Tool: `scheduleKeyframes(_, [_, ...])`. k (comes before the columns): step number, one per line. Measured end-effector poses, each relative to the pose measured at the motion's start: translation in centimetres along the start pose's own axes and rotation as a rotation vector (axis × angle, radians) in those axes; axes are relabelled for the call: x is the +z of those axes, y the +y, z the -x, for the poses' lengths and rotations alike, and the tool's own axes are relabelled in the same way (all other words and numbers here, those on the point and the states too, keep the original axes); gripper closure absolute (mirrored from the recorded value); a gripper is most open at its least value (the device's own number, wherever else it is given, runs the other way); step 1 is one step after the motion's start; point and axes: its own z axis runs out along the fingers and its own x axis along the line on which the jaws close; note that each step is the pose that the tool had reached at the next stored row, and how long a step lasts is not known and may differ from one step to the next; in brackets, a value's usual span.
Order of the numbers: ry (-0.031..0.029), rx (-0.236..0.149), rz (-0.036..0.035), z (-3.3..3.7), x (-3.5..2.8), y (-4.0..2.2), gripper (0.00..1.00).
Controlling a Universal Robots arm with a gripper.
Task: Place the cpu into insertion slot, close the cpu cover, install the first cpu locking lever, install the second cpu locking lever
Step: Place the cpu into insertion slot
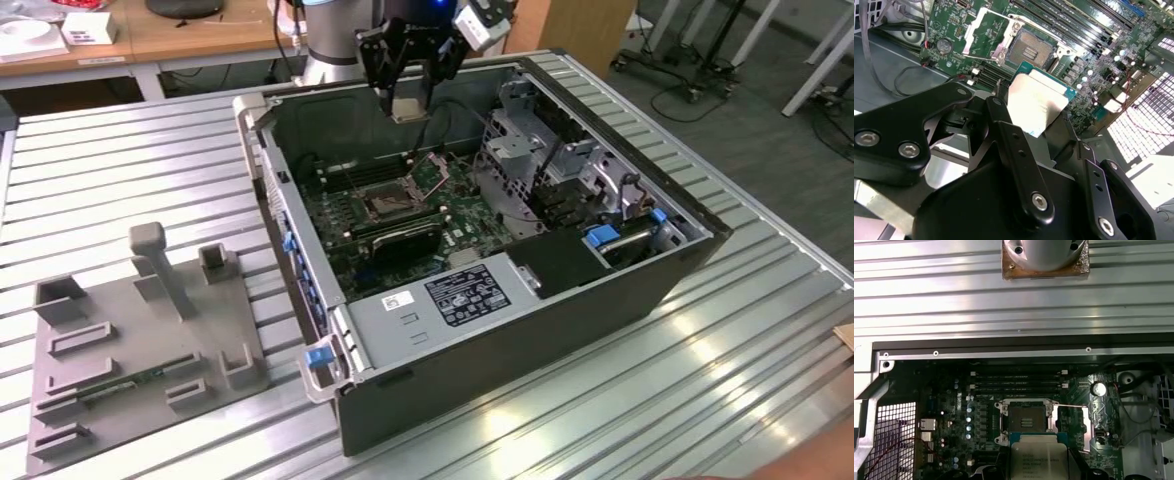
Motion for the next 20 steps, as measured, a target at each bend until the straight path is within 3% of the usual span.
scheduleKeyframes(8, [-0.0002, 0.000, 0.0030, 0.01, 0.74, -0.07, 0.46])
scheduleKeyframes(20, [-0.0023, 0.000, 0.0035, 0.00, 1.06, -0.10, 0.46])
